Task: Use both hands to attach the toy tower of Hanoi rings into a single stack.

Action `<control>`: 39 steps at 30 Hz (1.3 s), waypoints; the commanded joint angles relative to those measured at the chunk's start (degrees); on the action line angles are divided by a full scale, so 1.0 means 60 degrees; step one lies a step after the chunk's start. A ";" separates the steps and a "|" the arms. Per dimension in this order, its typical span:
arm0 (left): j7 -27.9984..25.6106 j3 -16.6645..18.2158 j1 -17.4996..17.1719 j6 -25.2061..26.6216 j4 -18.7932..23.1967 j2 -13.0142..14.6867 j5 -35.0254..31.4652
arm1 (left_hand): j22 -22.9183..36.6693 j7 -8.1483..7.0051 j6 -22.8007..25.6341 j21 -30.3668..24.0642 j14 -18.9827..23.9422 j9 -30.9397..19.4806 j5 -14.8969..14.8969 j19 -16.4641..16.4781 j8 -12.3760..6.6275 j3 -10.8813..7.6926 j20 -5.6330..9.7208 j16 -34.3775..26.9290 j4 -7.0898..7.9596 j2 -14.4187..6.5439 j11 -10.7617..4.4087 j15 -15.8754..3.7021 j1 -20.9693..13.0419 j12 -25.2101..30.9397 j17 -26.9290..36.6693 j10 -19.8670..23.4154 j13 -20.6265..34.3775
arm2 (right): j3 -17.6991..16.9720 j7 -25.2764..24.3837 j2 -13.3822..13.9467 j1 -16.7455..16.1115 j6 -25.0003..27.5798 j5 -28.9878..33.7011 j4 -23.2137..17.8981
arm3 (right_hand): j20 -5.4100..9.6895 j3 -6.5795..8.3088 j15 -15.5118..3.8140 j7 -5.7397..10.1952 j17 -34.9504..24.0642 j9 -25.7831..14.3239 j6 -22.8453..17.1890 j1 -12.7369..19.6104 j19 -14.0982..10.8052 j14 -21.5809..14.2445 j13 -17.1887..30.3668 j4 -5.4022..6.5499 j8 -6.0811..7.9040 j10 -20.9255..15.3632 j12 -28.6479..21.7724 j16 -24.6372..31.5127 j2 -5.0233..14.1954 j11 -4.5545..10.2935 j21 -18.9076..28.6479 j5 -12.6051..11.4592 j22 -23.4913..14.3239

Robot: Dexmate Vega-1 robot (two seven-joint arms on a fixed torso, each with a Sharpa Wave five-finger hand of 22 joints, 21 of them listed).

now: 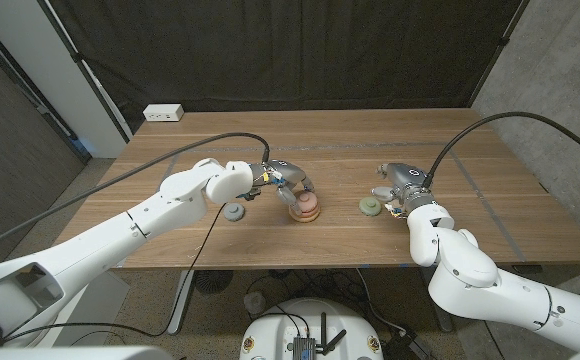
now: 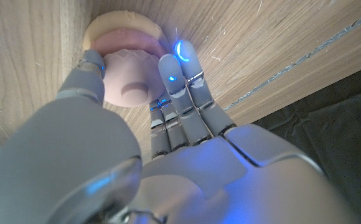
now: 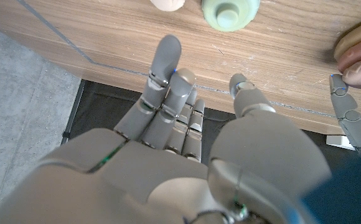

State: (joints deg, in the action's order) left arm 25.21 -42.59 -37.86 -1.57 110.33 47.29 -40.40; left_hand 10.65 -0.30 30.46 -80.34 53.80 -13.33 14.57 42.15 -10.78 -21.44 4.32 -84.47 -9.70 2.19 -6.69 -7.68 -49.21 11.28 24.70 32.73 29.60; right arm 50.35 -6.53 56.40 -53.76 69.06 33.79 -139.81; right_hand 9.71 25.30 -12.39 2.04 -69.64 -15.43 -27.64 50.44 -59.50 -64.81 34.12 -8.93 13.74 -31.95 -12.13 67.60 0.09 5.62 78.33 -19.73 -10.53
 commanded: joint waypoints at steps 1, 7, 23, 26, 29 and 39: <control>0.0109 0.0008 0.0032 0.0108 0.0143 -0.0011 -0.0225 | 0.0021 -0.0028 -0.0164 0.0016 -0.0119 0.0023 0.0047 -0.0064 0.0037 -0.0069 0.1106 0.0022 0.0128 0.0019 -0.0169 -0.0792 0.0191 -0.0046 0.0026 -0.0002 -0.0020 | 0.0043 -0.0160 0.0032 0.0044 0.0060 -0.0157 -0.0080 | 0.0473 0.0094 -0.0041 -0.0067 -0.0026 -0.0022 -0.0066 -0.0007 -0.0109 0.0020 0.0030 -0.0012 -0.0055 -0.0072 0.0033 0.0046 0.0015 -0.0005 -0.0060 -0.0059 -0.0019; 0.0215 0.0007 0.0063 0.0171 0.0209 -0.0025 -0.0324 | 0.0018 -0.0001 -0.0381 0.0045 -0.0196 0.0036 0.0042 -0.0139 0.0054 -0.0049 0.1091 0.0064 0.0131 0.0045 -0.0129 -0.0789 0.0258 -0.0074 0.0002 -0.0220 -0.0028 | 0.0109 -0.0181 0.0052 0.0113 0.0071 -0.0194 -0.0087 | 0.0474 0.0116 -0.0043 -0.0056 -0.0011 -0.0022 -0.0060 0.0001 -0.0128 0.0033 0.0037 -0.0022 -0.0061 -0.0066 0.0035 0.0043 0.0022 -0.0007 -0.0045 -0.0067 -0.0036; 0.0341 0.0037 -0.0018 0.0307 0.0291 -0.0019 -0.0343 | 0.0013 0.0041 -0.0604 0.0111 -0.0379 0.0069 0.0014 -0.0252 -0.0018 0.0002 0.1042 0.0112 0.0152 0.0075 -0.0073 -0.0787 0.0505 -0.0018 0.0037 -0.0487 -0.0057 | 0.0146 -0.0286 0.0095 0.0154 0.0087 -0.0399 -0.0097 | 0.0472 0.0152 -0.0043 -0.0059 -0.0002 -0.0021 -0.0071 0.0002 -0.0121 0.0035 0.0046 -0.0033 -0.0064 -0.0081 0.0031 0.0054 0.0029 0.0005 -0.0060 -0.0077 -0.0021; 0.0380 0.0020 -0.0016 0.0322 0.0292 -0.0015 -0.0363 | 0.0013 0.0025 -0.0606 0.0111 -0.0382 0.0072 0.0014 -0.0249 -0.0028 0.0000 0.1038 0.0112 0.0147 0.0072 -0.0080 -0.0787 0.0513 -0.0010 0.0037 -0.0496 -0.0060 | 0.0141 -0.0312 0.0104 0.0157 0.0053 -0.0446 -0.0087 | 0.0472 0.0158 -0.0043 -0.0076 0.0002 -0.0021 -0.0072 0.0000 -0.0131 0.0042 0.0046 -0.0034 -0.0065 -0.0091 0.0028 0.0053 0.0027 0.0000 -0.0051 -0.0079 -0.0031; 0.0404 0.0015 -0.0023 0.0338 0.0284 -0.0019 -0.0349 | 0.0013 0.0021 -0.0616 0.0111 -0.0370 0.0076 0.0013 -0.0248 -0.0036 -0.0002 0.1032 0.0089 0.0138 0.0074 -0.0069 -0.0787 0.0518 0.0000 0.0066 -0.0499 -0.0070 | 0.0159 -0.0325 0.0084 0.0179 0.0097 -0.0471 -0.0083 | 0.0472 0.0163 -0.0043 -0.0065 -0.0011 -0.0021 -0.0079 -0.0001 -0.0124 0.0030 0.0041 -0.0035 -0.0063 -0.0089 0.0033 0.0068 0.0026 0.0000 -0.0058 -0.0081 -0.0024; 0.0448 -0.0018 -0.0010 0.0386 0.0276 -0.0039 -0.0401 | 0.0014 0.0010 -0.0706 0.0118 -0.0407 0.0090 0.0010 -0.0257 -0.0038 -0.0009 0.1031 0.0103 0.0112 0.0079 -0.0048 -0.0786 0.0532 -0.0003 0.0054 -0.0602 -0.0101 | 0.0147 -0.0428 0.0121 0.0160 0.0096 -0.0558 -0.0099 | 0.0471 0.0182 -0.0043 -0.0060 0.0034 -0.0021 -0.0075 -0.0018 -0.0122 0.0076 0.0042 -0.0029 -0.0069 -0.0090 0.0037 0.0031 0.0033 -0.0004 -0.0061 -0.0089 -0.0022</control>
State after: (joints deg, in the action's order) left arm 27.44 -42.49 -37.89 0.25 111.99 47.17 -42.50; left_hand 10.66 -0.11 26.79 -79.66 51.55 -12.74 14.56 40.95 -10.84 -21.43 4.10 -83.98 -8.93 2.72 -7.05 -6.85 -46.28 11.08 24.86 29.64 28.90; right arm 51.19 -8.53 56.96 -52.84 69.58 31.02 -140.40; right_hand 9.83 25.93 -12.39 1.73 -69.48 -15.44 -27.94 50.45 -60.02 -64.81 34.11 -9.09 13.52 -31.94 -12.13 67.64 0.09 5.63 78.09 -19.96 -10.52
